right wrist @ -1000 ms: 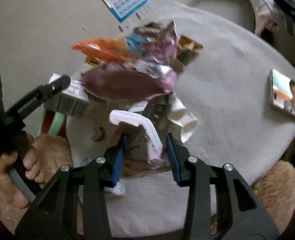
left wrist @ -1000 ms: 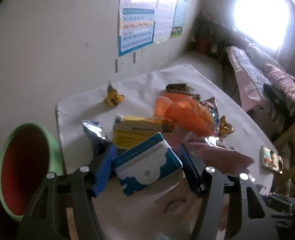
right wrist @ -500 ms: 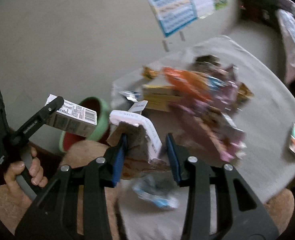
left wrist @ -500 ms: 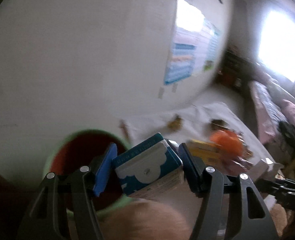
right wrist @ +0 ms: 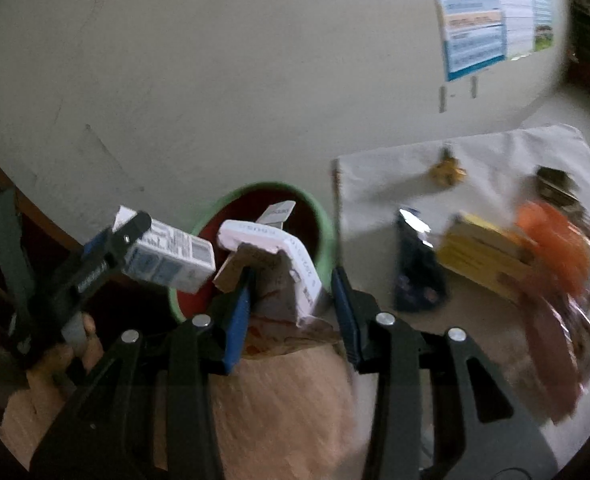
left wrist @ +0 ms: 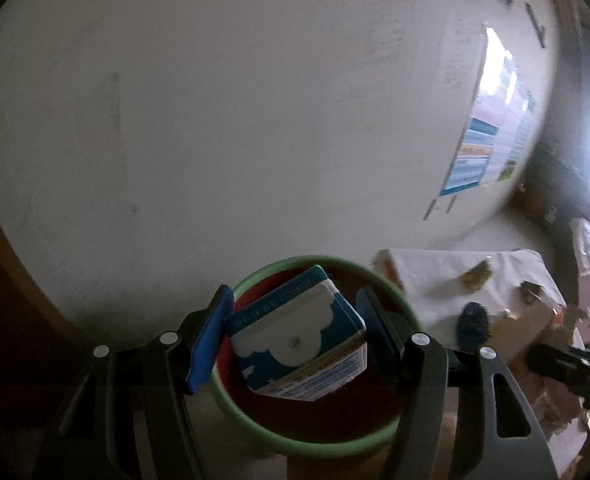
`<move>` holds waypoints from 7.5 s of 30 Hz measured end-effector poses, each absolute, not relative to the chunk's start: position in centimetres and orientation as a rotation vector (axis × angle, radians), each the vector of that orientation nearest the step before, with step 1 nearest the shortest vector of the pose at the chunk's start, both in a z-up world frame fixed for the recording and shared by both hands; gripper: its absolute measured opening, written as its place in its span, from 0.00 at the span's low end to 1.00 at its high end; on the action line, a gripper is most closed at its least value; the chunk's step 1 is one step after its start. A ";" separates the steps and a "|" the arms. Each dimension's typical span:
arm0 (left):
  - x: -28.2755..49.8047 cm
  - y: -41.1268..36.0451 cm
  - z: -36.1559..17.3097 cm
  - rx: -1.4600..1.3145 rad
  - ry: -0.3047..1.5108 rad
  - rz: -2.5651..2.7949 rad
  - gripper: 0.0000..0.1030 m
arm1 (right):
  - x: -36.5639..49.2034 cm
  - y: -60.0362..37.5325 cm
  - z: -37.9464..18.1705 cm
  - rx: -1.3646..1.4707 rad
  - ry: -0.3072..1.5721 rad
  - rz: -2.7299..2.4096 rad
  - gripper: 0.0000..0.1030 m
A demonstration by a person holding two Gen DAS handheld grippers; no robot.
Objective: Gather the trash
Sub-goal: 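Carry both items over the green bucket and open both tools to drop them, then grasp the pink snack bag with the woman print using the right tool, then grasp the white paper pouch with the left tool, then move both tools over the green bucket and release the pouch and pink bag, then grasp the dark blue snack wrapper with the left tool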
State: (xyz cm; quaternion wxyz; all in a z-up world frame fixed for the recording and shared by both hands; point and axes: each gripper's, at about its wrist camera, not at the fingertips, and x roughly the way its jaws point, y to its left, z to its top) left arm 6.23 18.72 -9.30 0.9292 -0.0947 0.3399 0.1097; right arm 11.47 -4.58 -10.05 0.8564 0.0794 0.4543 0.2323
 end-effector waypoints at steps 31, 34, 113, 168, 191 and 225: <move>5.5 16.7 -10.0 -0.156 0.736 0.216 0.75 | 10.7 -6.6 -11.0 0.144 0.938 0.399 0.72; 5.3 14.6 -9.1 -0.137 0.728 0.163 0.75 | 9.8 -9.0 -10.3 0.143 0.912 0.361 0.72; 7.9 -7.9 -18.1 0.038 1.114 -0.429 0.22 | 2.2 -27.9 -9.5 0.457 0.829 0.133 0.39; 12.7 -3.2 -11.5 -0.014 0.955 -0.351 0.25 | 8.0 -22.3 -6.9 0.440 0.785 0.179 0.39; 10.7 17.1 -12.1 -0.118 0.914 0.060 0.26 | 13.0 -6.0 -8.8 0.372 0.983 0.480 0.39; 11.7 13.6 -11.8 -0.075 0.851 0.094 0.67 | 14.2 -5.9 -7.1 0.345 0.890 0.403 0.74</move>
